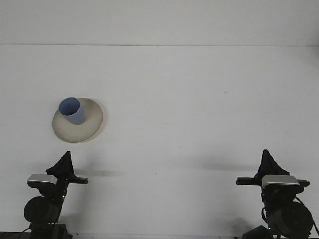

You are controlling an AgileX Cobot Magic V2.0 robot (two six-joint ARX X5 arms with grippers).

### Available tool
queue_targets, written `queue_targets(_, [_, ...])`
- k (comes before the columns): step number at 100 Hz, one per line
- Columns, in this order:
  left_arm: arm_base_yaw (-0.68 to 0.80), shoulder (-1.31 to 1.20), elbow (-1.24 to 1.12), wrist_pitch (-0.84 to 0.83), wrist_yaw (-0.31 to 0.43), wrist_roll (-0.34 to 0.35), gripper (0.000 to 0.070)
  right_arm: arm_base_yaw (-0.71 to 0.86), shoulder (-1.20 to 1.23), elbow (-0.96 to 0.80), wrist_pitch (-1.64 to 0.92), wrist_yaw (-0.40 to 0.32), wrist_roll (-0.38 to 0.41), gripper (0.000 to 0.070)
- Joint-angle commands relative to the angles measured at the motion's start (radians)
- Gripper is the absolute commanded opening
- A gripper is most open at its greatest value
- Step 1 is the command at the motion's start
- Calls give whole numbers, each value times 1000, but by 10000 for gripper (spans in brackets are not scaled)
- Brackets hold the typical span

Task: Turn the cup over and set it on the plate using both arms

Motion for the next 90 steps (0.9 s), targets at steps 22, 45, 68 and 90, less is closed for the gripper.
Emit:
queue_targets(22, [-1,-1,-20,10,-6,-10,12,-4,-3,3,7,1,-51,0])
queue_targets(45, [-1,-1,-20,10,-6,-10,12,-190,-19,-135,131,-215,-238,0])
queue_targets(68, [-1,-1,-20,10,-6,-10,12,-386,-116,-339,195,-383,-309,0])
queue_targets(90, [-1,-1,-20,10,-6,-10,12,-460,-197,-473,218,-397,-357,0])
